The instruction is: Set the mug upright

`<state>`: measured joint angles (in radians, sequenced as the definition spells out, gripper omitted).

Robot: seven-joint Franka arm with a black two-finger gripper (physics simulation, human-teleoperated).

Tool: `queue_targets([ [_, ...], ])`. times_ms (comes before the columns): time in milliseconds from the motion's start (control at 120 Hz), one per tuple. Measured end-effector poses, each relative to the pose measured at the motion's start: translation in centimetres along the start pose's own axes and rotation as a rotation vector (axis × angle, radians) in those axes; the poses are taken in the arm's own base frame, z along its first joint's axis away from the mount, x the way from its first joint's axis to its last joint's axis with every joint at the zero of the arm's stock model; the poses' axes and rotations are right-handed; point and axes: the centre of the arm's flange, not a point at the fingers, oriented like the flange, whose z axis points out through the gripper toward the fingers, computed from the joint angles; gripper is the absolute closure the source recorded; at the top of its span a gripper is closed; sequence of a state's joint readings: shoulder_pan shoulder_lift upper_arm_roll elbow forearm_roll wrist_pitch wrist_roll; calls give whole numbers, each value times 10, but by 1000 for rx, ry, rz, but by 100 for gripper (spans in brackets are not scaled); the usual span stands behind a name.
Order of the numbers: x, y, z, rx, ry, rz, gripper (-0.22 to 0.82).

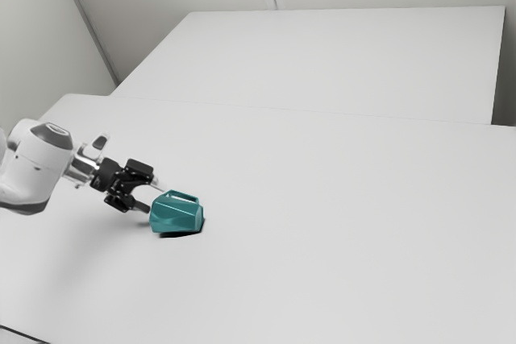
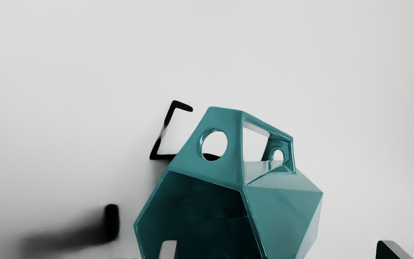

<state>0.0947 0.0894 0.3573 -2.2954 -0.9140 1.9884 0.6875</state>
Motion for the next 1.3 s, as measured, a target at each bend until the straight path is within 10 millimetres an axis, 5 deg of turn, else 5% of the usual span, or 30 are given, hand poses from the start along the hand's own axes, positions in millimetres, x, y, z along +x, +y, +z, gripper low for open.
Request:
queue_targets([
  [283,-9,6,14,-25,-5,64,3],
  [1300,3,24,11,-43,34,179,71],
])
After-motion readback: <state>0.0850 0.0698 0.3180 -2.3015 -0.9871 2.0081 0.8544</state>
